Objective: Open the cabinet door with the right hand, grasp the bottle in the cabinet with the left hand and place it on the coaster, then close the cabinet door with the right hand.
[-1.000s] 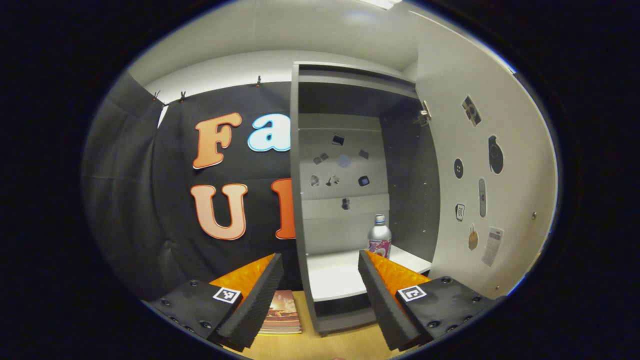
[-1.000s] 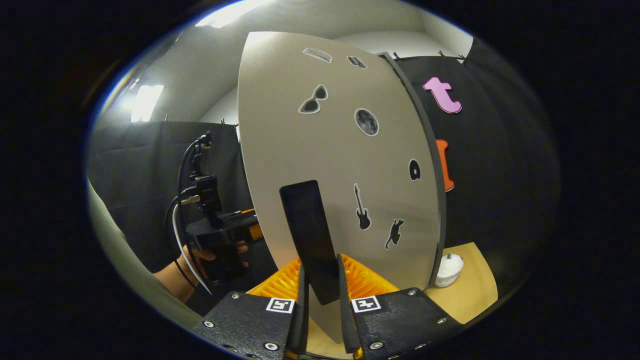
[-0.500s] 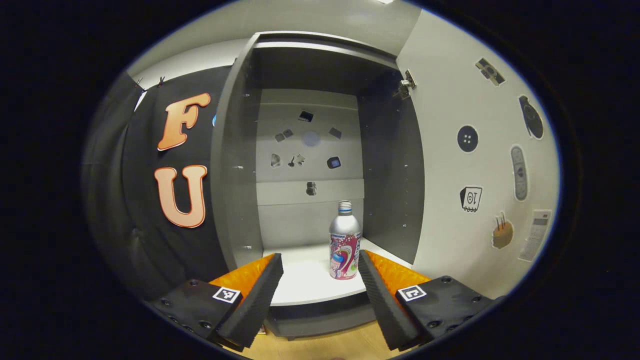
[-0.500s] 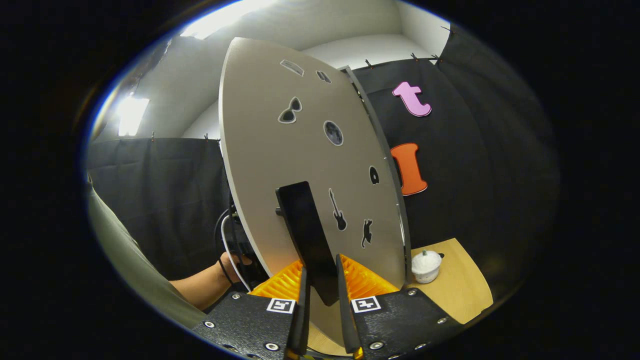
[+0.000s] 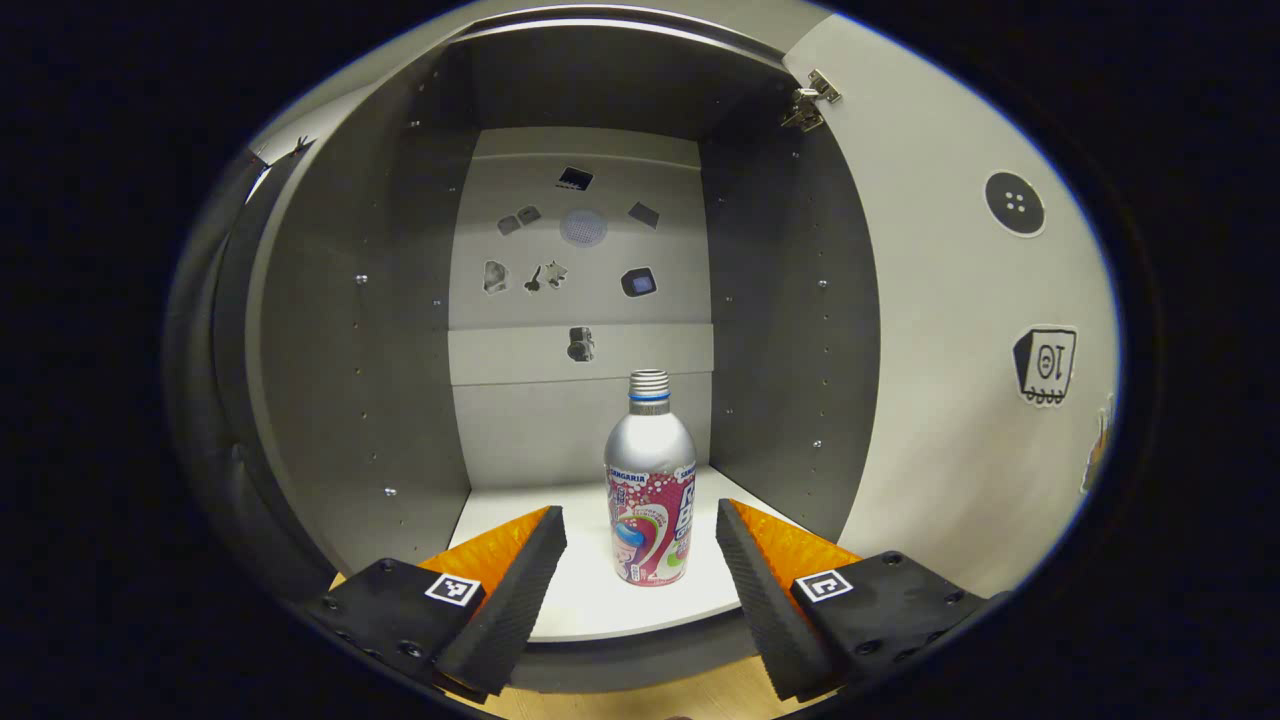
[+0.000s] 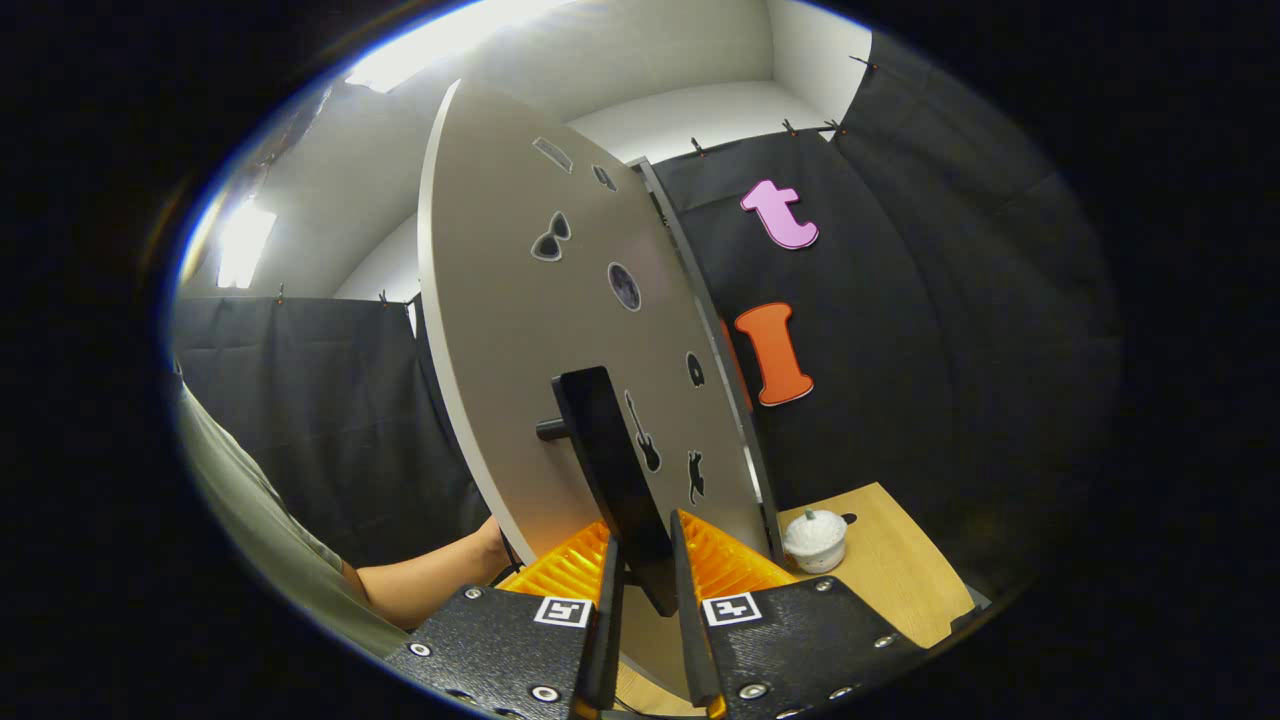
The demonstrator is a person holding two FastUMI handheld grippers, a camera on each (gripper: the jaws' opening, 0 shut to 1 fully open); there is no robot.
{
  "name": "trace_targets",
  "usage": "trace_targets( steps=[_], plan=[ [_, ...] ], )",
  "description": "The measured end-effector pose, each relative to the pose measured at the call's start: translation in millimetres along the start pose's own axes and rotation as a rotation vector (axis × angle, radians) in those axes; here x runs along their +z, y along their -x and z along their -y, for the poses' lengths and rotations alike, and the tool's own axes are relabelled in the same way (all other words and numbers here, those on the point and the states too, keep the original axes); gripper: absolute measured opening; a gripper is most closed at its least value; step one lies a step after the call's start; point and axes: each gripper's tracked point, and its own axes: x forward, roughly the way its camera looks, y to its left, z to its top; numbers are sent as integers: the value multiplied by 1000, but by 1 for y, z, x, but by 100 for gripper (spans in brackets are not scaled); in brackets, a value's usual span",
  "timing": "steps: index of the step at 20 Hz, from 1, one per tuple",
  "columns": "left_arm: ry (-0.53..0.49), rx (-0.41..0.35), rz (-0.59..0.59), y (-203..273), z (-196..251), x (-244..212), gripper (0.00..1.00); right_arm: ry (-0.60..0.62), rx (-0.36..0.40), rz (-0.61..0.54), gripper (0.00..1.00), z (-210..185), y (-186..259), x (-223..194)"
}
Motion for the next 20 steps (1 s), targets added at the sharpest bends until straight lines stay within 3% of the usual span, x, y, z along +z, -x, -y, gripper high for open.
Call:
trace_targets(
  steps=[6, 7, 8, 13, 16, 18, 19, 20],
  plan=[
    [25, 28, -5, -42, 1, -8, 99, 23, -48, 7, 25, 2, -2, 0],
    [28, 28, -5, -48, 1, -8, 98, 21, -58, 10, 31, 3, -2, 1],
    [27, 35, -3, -53, -1, -8, 99, 16, -68, 14, 24, 3, -3, 1],
    [18, 41, -17, -77, -2, -14, 98, 2, -147, 37, 23, 12, -1, 5],
    [6, 0, -20, -85, 8, -13, 99, -3, -195, 57, 25, 17, 9, 8],
    [-5, -12, -17, -87, 11, -12, 94, 0, -194, 58, 25, 14, 13, 11],
    [0, -26, -21, -86, 15, -12, 86, 1, -188, 60, 25, 15, 9, 10],
    [5, -32, -24, -82, 16, -12, 87, 9, -196, 55, 25, 18, 8, 9]
  ],
)
